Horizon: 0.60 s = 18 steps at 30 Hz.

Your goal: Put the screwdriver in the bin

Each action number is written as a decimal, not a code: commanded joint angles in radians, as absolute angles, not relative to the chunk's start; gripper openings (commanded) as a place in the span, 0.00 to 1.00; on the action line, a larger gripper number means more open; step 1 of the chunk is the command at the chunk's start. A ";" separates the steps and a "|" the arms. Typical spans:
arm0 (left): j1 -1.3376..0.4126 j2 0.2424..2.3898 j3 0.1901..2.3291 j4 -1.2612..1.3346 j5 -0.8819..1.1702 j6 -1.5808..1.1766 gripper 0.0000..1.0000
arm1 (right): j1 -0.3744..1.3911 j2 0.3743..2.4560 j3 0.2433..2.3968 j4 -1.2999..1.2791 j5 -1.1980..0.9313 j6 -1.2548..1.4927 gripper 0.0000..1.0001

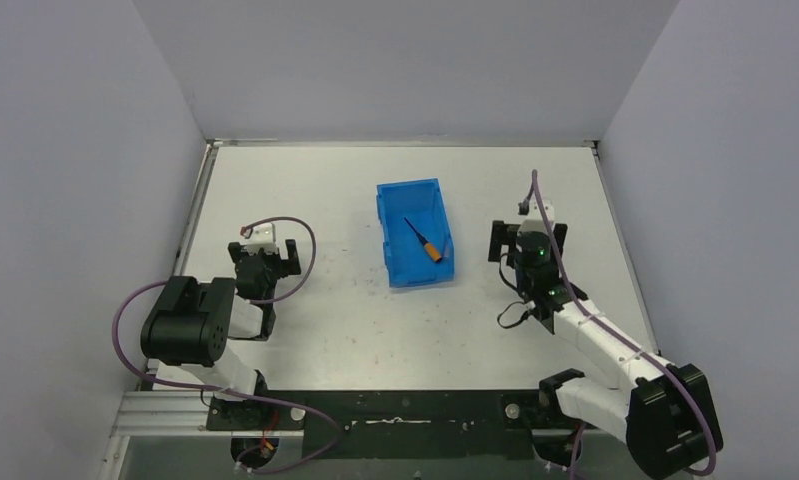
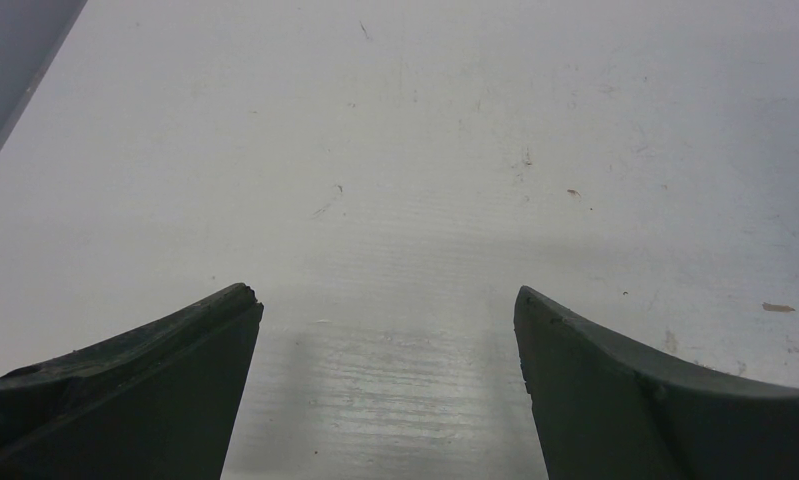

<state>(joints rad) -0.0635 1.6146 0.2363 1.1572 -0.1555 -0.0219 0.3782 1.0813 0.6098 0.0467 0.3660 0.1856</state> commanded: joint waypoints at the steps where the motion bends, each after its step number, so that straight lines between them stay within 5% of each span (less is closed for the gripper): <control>1: -0.061 1.612 0.253 1.213 -0.152 -0.027 0.97 | 0.321 0.990 0.413 0.495 0.427 0.105 1.00; 18: -0.061 1.613 0.255 1.210 -0.150 -0.027 0.97 | 0.210 0.973 0.192 0.666 0.339 0.119 1.00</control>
<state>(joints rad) -0.0635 1.6146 0.2363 1.1572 -0.1555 -0.0219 0.2180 0.9909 0.1974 0.5411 0.3500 0.1192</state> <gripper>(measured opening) 0.971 0.999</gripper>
